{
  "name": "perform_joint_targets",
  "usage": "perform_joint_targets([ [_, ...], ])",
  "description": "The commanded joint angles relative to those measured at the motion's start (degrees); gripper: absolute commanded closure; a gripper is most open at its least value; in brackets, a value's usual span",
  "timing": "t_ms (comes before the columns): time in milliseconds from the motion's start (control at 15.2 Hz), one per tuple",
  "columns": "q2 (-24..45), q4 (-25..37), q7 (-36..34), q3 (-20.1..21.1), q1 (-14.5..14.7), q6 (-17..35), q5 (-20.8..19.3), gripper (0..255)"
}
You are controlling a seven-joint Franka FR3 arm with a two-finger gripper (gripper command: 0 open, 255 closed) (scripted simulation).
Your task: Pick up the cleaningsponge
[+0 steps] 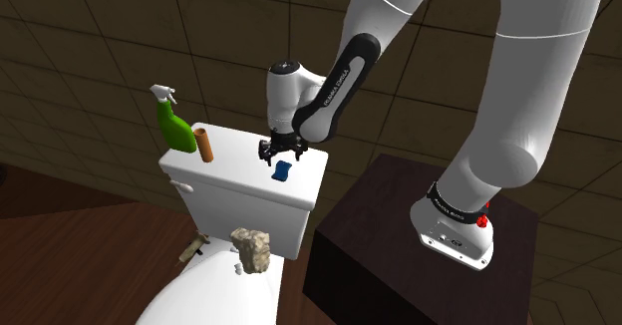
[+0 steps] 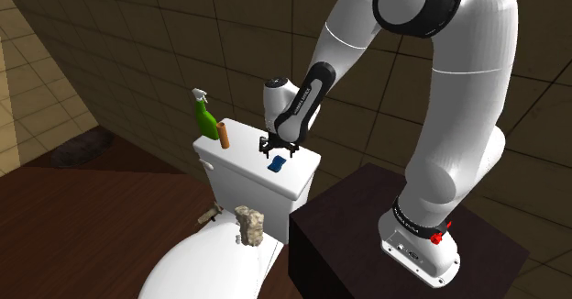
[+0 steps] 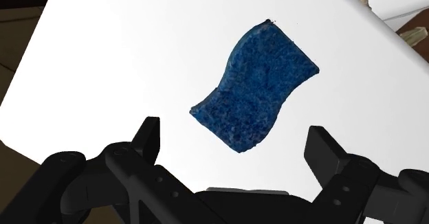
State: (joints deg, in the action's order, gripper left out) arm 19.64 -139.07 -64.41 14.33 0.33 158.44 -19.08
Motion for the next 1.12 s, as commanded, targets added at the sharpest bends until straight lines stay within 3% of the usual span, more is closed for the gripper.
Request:
perform_joint_targets([
  [0, 2.4, 0.5, -1.6, -1.4, 1.2, 1.8, -1.9, 0],
  [132, 2.4, 0.5, -1.6, -1.5, 1.2, 1.8, -1.8, 0],
  [198, 2.3, 0.4, -1.5, -1.5, 1.2, 1.9, -1.8, 255],
  [792, 2.4, 0.5, -1.6, -1.5, 1.2, 1.8, -1.8, 255],
  [1056, -1.0, -0.2, 0.4, 0.6, -0.3, -0.7, 0.7, 255],
])
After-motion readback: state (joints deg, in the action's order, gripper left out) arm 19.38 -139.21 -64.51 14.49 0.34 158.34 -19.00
